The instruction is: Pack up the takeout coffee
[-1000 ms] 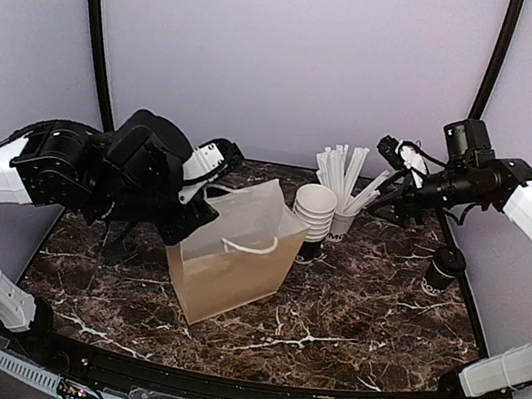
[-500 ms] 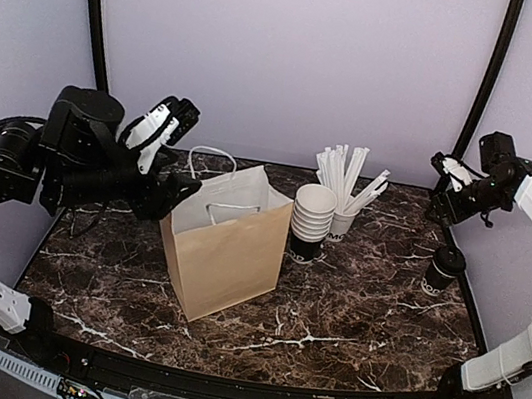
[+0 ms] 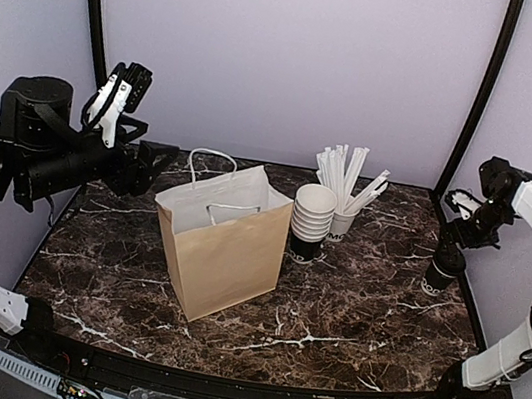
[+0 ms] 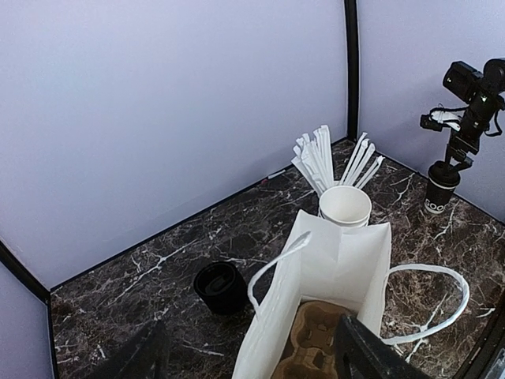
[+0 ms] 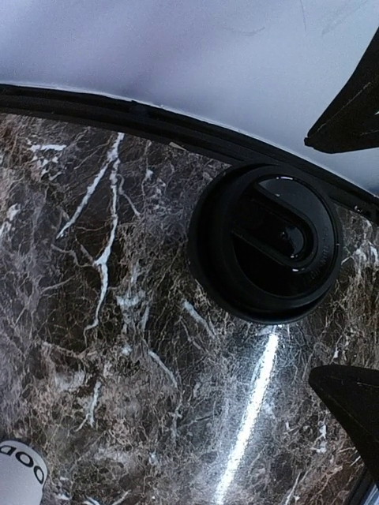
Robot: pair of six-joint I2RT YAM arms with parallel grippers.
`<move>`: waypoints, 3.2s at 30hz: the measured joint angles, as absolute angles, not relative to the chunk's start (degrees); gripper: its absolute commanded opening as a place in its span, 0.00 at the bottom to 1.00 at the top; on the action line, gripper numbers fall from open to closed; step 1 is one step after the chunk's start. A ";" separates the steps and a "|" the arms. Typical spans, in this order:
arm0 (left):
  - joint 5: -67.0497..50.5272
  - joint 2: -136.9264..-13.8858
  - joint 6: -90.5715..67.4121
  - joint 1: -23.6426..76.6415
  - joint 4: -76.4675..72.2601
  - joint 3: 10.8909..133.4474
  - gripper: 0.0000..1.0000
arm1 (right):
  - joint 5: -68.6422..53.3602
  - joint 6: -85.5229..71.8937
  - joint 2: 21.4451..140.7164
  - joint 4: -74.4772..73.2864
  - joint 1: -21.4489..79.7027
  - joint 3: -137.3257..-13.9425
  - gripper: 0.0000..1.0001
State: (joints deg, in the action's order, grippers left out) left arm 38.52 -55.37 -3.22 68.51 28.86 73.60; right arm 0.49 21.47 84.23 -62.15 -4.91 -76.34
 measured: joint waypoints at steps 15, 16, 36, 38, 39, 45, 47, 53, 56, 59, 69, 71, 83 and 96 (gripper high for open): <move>39.09 -55.18 -3.66 68.51 28.16 69.54 0.76 | 1.19 18.11 91.44 -64.25 -6.81 -77.03 0.82; 39.29 -54.81 -3.66 68.51 28.08 69.06 0.76 | 1.17 18.06 91.74 -64.36 -6.81 -77.10 0.82; 39.57 -56.51 -1.96 67.05 25.15 68.79 0.80 | -8.23 26.13 86.54 -66.67 1.39 -78.00 0.71; 38.76 -57.47 -1.85 65.67 24.91 69.10 0.80 | -9.67 28.03 83.48 -66.81 7.64 -77.76 0.71; 38.22 -58.00 -1.78 64.90 24.75 69.30 0.80 | -10.39 28.88 82.21 -67.05 11.03 -77.62 0.71; 33.98 -60.88 -1.93 60.77 23.79 71.09 0.79 | -13.10 33.78 82.37 -69.63 25.04 -77.80 0.70; 32.99 -61.84 -2.11 59.86 23.75 72.10 0.79 | -12.73 35.83 84.66 -70.87 29.02 -78.65 0.71; 30.96 -64.97 -3.33 58.50 23.90 75.72 0.79 | -10.37 41.43 86.15 -71.75 41.23 -78.98 0.73; 30.59 -65.21 -4.29 58.39 23.90 75.81 0.79 | -8.67 43.42 86.13 -72.31 43.22 -78.96 0.73; 30.37 -65.43 -5.21 58.35 23.90 75.83 0.79 | -7.16 44.84 85.89 -72.05 43.27 -78.43 0.73; 29.19 -68.58 -5.61 58.22 24.62 78.37 0.79 | -6.13 46.46 85.38 -70.28 43.40 -73.34 0.99; 29.06 -68.55 -5.61 58.11 24.71 78.59 0.79 | -6.20 46.41 85.36 -70.28 43.48 -73.36 0.99; 28.32 -68.53 -6.17 57.84 25.52 78.72 0.79 | -8.84 39.99 84.71 -69.93 43.57 -75.26 0.99; 28.29 -68.53 -7.18 57.69 26.76 78.74 0.79 | -6.98 27.38 85.21 -67.40 44.60 -74.85 0.98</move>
